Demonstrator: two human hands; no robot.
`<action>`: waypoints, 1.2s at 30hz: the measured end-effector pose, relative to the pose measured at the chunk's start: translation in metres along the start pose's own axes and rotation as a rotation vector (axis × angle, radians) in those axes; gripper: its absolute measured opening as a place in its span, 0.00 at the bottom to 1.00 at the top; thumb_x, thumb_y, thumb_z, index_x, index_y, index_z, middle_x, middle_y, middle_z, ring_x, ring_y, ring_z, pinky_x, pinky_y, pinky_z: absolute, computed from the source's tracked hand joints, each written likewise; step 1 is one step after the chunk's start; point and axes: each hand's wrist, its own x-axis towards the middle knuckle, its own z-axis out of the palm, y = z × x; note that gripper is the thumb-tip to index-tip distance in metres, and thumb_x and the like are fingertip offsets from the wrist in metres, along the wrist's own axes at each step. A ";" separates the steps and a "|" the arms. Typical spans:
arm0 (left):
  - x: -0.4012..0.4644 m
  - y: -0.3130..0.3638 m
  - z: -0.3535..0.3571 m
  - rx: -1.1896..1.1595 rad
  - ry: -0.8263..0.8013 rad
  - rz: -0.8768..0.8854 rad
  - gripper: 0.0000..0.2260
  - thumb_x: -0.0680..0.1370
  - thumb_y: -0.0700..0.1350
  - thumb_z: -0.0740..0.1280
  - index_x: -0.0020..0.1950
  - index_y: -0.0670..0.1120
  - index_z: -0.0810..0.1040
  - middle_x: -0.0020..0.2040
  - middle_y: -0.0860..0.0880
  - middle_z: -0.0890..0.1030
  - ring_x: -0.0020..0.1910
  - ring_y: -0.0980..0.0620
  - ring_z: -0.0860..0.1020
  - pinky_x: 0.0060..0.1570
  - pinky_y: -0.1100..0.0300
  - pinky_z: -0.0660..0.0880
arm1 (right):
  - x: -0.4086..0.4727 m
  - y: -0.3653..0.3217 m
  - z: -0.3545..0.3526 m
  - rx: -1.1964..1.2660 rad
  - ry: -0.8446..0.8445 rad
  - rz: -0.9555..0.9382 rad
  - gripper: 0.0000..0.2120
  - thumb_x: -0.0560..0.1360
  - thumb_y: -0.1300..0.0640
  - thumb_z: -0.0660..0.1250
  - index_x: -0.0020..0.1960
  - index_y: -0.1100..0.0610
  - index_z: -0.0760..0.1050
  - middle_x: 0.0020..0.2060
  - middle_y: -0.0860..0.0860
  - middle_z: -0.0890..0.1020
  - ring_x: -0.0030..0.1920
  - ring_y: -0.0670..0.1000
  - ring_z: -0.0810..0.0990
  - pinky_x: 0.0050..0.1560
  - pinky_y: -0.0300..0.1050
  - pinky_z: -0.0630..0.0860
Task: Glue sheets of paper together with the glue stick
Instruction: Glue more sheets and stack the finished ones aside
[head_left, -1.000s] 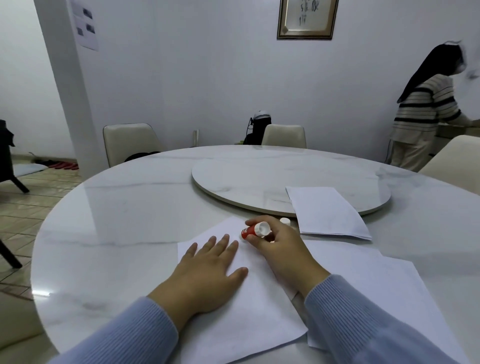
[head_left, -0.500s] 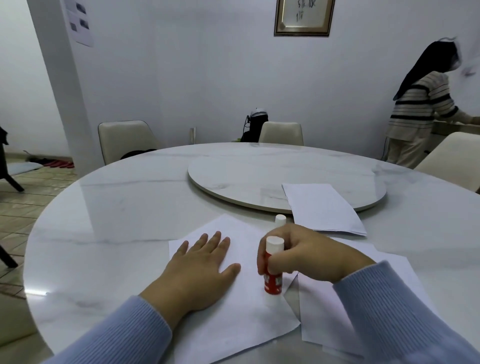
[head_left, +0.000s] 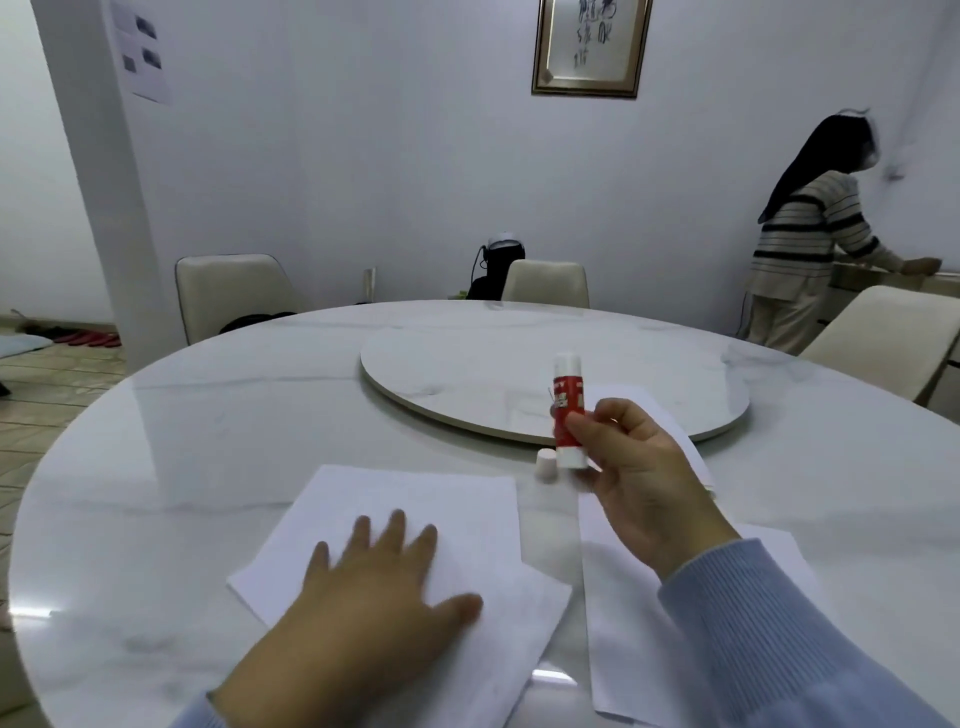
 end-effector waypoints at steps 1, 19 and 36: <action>-0.004 0.002 0.001 -0.010 -0.038 0.014 0.37 0.72 0.70 0.50 0.76 0.58 0.42 0.78 0.53 0.41 0.77 0.48 0.40 0.74 0.44 0.41 | 0.002 0.004 0.001 -0.170 0.080 -0.037 0.15 0.64 0.69 0.74 0.40 0.54 0.73 0.40 0.54 0.84 0.38 0.53 0.83 0.39 0.50 0.79; -0.022 0.019 0.017 -0.014 -0.021 -0.002 0.36 0.70 0.73 0.47 0.74 0.63 0.38 0.77 0.55 0.36 0.75 0.49 0.34 0.71 0.40 0.34 | 0.012 0.006 -0.006 -0.833 0.450 -0.273 0.20 0.61 0.53 0.80 0.42 0.53 0.69 0.40 0.48 0.78 0.39 0.49 0.76 0.35 0.40 0.69; -0.025 0.033 0.013 -0.014 0.014 -0.122 0.36 0.72 0.72 0.45 0.76 0.58 0.42 0.79 0.50 0.41 0.76 0.44 0.40 0.71 0.37 0.41 | -0.094 -0.057 -0.075 -1.672 -0.034 0.140 0.11 0.59 0.46 0.74 0.39 0.46 0.77 0.38 0.44 0.80 0.40 0.42 0.77 0.43 0.39 0.75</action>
